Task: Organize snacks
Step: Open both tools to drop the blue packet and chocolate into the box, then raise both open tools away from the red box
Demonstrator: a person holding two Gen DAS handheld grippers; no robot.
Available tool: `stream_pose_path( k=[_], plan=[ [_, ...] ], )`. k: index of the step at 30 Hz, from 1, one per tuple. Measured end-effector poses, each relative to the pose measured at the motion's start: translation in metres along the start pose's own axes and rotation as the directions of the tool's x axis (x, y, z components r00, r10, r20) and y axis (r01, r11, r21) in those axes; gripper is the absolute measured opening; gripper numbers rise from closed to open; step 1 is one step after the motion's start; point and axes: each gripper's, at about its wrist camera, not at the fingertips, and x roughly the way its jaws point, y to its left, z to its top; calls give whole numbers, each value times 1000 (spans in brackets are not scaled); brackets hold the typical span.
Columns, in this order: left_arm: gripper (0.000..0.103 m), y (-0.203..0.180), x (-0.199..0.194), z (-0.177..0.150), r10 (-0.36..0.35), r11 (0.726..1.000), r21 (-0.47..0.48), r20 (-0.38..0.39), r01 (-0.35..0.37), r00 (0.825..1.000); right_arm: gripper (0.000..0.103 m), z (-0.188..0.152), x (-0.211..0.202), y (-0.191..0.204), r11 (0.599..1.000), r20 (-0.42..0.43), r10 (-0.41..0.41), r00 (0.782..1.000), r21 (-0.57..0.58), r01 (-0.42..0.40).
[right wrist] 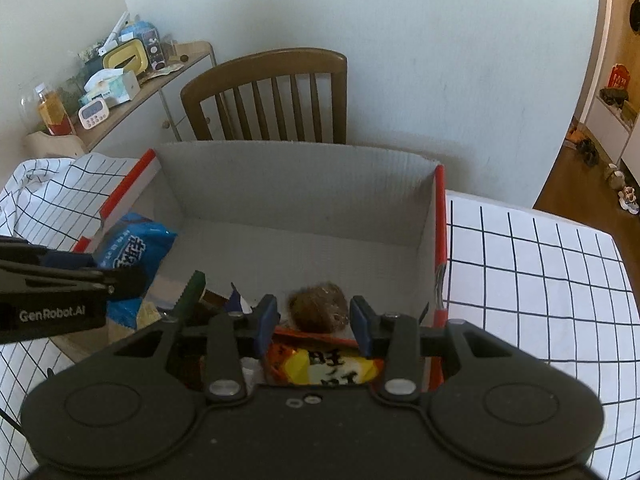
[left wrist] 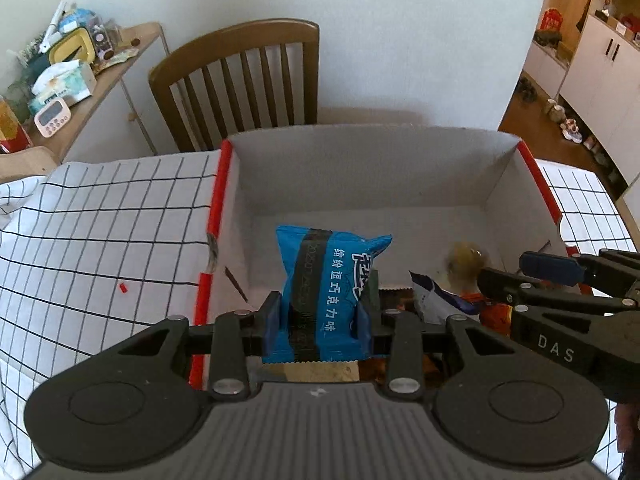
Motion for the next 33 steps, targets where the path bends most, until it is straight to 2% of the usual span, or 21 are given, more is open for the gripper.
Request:
stream_pose_path(
  k=[6,9,11,14,17,18,22,25,33],
  plan=[
    [38,1,1,-1,-30,999,-12,-4,30,1000,41,-1,0,-4,1000,-9,2,1000,22,-1],
    [49,3,-3,-1,-43,999,-28,1,43,999,43,0,-2,-4,1000,-3,0,1000,18,0],
    [60,4,-7,-2,-45,998,-36,13,45,999,45,-1,-7,-4,1000,4,2,1000,18,-2],
    [63,6,-14,-4,-45,998,-43,23,46,999,52,-2,-15,-5,999,17,22,1000,28,-23],
    [66,7,-22,-6,-38,998,-40,31,40,999,74,-4,-25,-4,999,44,23,999,27,-24],
    [66,7,-25,-8,-32,999,-38,36,34,999,86,-4,-28,-4,999,52,24,998,25,-25],
    [67,9,-38,-12,-35,999,-35,56,37,998,88,-6,-43,-3,1000,79,22,997,16,-24],
    [74,12,-51,-15,-43,998,-43,77,46,996,93,-8,-54,-3,1000,93,21,995,16,-23],
    [80,17,-85,-29,-69,995,-60,123,76,990,102,-17,-85,0,999,128,41,991,27,-45]
  ],
)
